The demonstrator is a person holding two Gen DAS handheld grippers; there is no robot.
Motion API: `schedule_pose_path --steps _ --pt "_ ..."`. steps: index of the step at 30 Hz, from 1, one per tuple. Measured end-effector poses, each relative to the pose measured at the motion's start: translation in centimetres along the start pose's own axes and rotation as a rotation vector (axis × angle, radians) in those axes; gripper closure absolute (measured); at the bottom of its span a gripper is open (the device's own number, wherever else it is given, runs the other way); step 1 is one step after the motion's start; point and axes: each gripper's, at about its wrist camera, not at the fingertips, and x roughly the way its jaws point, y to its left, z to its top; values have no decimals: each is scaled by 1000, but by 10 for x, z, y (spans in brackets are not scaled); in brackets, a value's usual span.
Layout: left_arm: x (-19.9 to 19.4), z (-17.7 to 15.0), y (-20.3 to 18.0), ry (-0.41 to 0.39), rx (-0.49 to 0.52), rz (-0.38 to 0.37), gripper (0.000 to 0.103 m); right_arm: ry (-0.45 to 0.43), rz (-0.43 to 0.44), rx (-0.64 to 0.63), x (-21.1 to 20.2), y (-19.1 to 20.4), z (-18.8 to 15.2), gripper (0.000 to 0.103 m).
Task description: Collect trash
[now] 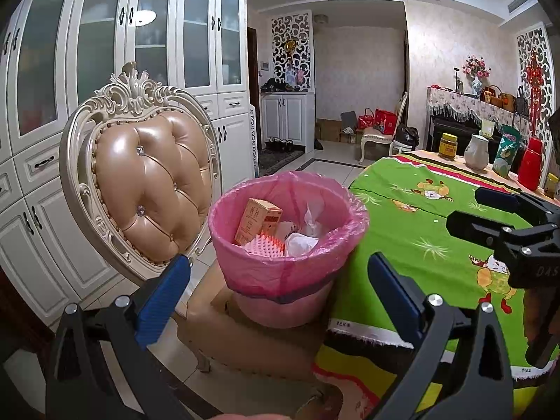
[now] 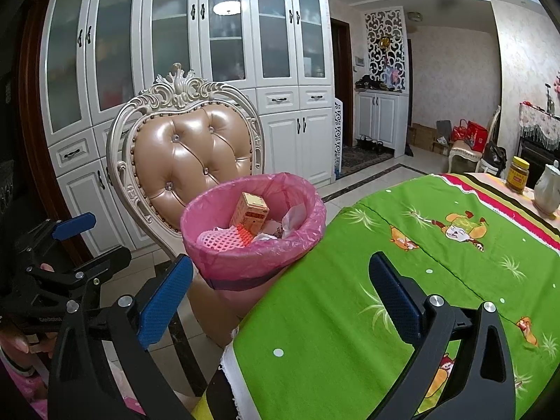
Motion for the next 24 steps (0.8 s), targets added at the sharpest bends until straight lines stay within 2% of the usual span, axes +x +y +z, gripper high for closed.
schedule_pose_path --steps 24 --pt "0 -2 2 2 9 -2 5 2 2 1 0 -1 0 8"
